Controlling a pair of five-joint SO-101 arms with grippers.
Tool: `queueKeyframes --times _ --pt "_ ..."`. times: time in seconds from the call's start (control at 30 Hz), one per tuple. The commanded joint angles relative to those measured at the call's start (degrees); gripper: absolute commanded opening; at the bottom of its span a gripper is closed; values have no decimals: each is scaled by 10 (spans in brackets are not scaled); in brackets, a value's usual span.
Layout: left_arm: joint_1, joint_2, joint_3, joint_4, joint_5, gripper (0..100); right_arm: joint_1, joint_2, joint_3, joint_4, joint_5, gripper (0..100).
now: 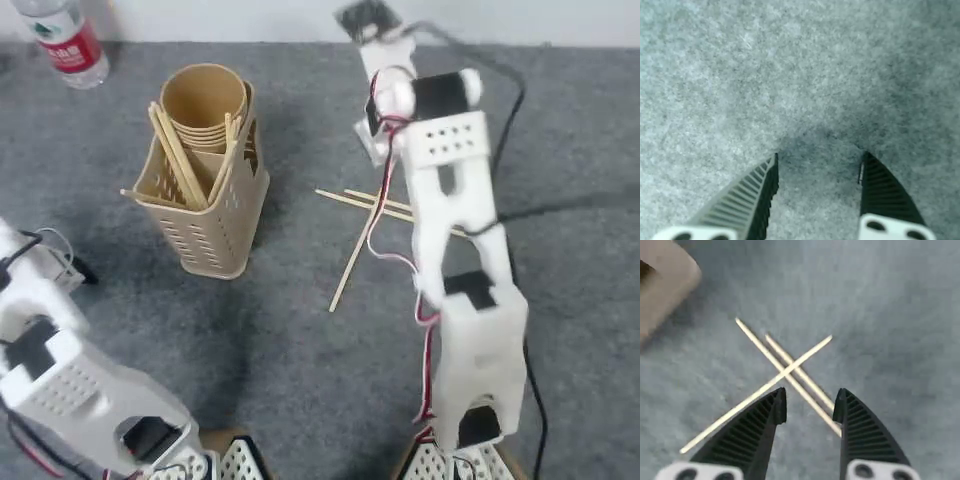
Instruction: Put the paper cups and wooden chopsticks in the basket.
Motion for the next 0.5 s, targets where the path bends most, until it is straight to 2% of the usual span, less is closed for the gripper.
queueKeyframes --times 0.0,0.2,0.3,0.47 --pt "8 6 9 -1 0 272 6 73 4 -27 3 159" --pt "8 6 9 -1 0 272 -2 180 3 -51 -7 159" --pt "8 6 9 -1 0 272 1 201 3 -63 -34 159" --pt "8 6 9 -1 0 272 -3 211 3 -65 -38 159"
